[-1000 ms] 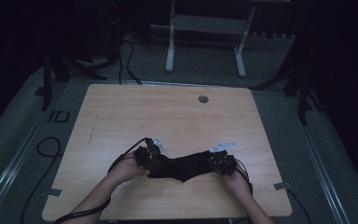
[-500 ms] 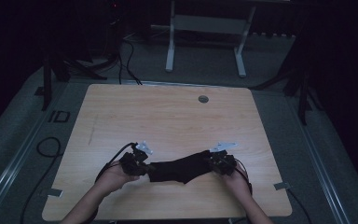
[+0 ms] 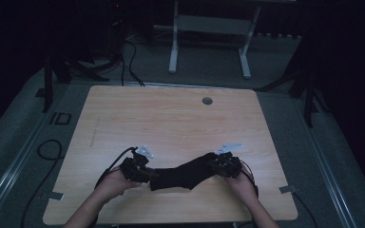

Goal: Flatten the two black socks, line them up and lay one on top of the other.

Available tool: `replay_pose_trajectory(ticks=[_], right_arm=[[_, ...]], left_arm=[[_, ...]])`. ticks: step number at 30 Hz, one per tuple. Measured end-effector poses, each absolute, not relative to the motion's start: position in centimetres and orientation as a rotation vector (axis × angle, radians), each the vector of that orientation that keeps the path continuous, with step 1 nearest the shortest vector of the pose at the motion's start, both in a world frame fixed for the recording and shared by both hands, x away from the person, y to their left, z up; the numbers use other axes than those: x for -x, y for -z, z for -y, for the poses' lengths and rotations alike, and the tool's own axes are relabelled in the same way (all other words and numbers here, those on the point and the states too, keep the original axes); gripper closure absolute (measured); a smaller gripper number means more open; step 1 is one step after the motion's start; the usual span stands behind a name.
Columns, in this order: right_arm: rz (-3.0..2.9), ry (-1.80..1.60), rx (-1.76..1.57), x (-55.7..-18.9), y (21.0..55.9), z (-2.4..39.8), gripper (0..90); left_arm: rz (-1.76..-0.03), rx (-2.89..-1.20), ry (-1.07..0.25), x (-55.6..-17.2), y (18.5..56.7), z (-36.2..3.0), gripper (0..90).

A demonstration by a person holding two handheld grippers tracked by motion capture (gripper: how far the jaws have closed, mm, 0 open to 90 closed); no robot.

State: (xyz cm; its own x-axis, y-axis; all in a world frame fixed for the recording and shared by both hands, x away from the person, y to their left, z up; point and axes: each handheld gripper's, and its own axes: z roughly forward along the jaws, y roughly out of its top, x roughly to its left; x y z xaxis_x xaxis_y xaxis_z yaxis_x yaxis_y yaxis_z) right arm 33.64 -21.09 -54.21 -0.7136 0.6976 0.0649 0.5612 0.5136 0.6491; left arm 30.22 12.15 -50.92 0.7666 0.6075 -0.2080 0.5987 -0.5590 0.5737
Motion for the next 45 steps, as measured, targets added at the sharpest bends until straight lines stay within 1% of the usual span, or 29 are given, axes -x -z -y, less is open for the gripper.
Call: replay_pose_trajectory(ticks=[2,3,4,5,6,8,9,10,12,14,18,27,29,30,31,35,37,40,41,43,45], right_arm=[[-2.542,-1.025,-1.050,-33.3,53.3,21.1,77.6],[-2.539,-1.027,-1.031,-33.2,53.0,21.1,81.8],[-2.535,-1.021,-1.009,-33.0,52.8,20.9,84.7],[-2.533,-1.008,-0.989,-32.9,52.7,20.8,86.5],[-2.538,-0.998,-0.989,-32.9,52.8,20.7,87.4],[-2.558,-0.974,-0.986,-33.0,53.3,20.5,88.0],[-2.570,-0.949,-0.986,-33.1,53.8,20.5,88.0],[-2.575,-0.936,-0.993,-33.2,54.1,20.5,88.0],[-2.585,-0.896,-1.014,-33.4,54.9,20.9,88.1],[-2.585,-0.948,-1.055,-33.7,55.0,21.5,88.1],[-2.587,-0.923,-1.045,-33.7,54.9,21.8,88.1],[-2.593,-0.932,-1.015,-33.8,55.0,20.7,88.0],[-2.600,-0.945,-1.021,-33.9,55.0,20.5,86.8],[-2.600,-0.946,-1.011,-33.9,54.9,20.5,86.2],[-2.596,-0.949,-1.016,-33.9,54.8,20.6,85.2],[-2.555,-0.969,-1.031,-33.6,53.7,21.4,84.9],[-2.516,-0.970,-1.061,-33.7,53.3,22.1,83.1],[-2.455,-0.990,-1.133,-34.1,53.0,23.3,74.6],[-2.445,-1.027,-1.162,-34.1,52.9,23.6,73.1],[-2.454,-1.040,-1.160,-34.1,52.8,23.6,66.3],[-2.481,-1.020,-1.159,-34.1,53.1,23.2,65.0]], left_arm=[[-0.879,-2.304,0.010,-30.3,50.6,-11.6,67.0],[-0.864,-2.303,0.029,-30.2,50.7,-11.0,67.5],[-0.847,-2.313,0.053,-30.2,51.0,-10.2,71.8],[-0.828,-2.327,0.074,-30.1,51.4,-9.4,72.6],[-0.818,-2.345,0.099,-30.1,52.0,-8.6,75.5],[-0.803,-2.396,0.122,-30.3,53.3,-7.3,76.5],[-0.810,-2.406,0.137,-30.5,53.6,-7.0,78.7],[-0.812,-2.419,0.137,-30.6,54.0,-6.8,78.7],[-0.836,-2.399,0.167,-31.1,54.4,-6.8,80.9],[-0.847,-2.400,0.149,-31.4,54.3,-7.2,80.9],[-0.870,-2.421,0.118,-32.0,54.2,-8.3,81.9],[-0.927,-2.422,0.063,-33.2,54.1,-10.1,83.2],[-0.924,-2.437,0.042,-33.3,54.1,-10.3,83.2],[-0.933,-2.453,-0.003,-33.4,53.9,-10.4,83.2],[-0.937,-2.461,-0.016,-33.4,53.9,-10.4,83.2],[-0.927,-2.477,-0.015,-33.5,53.8,-10.8,83.0],[-0.935,-2.468,-0.007,-33.5,53.8,-11.0,82.7],[-0.941,-2.454,0.005,-33.5,53.9,-11.2,82.3],[-0.939,-2.452,0.008,-33.5,53.9,-11.2,82.3],[-0.948,-2.441,0.020,-33.6,54.0,-11.3,82.3],[-0.950,-2.437,0.033,-33.7,54.0,-11.4,82.3]])
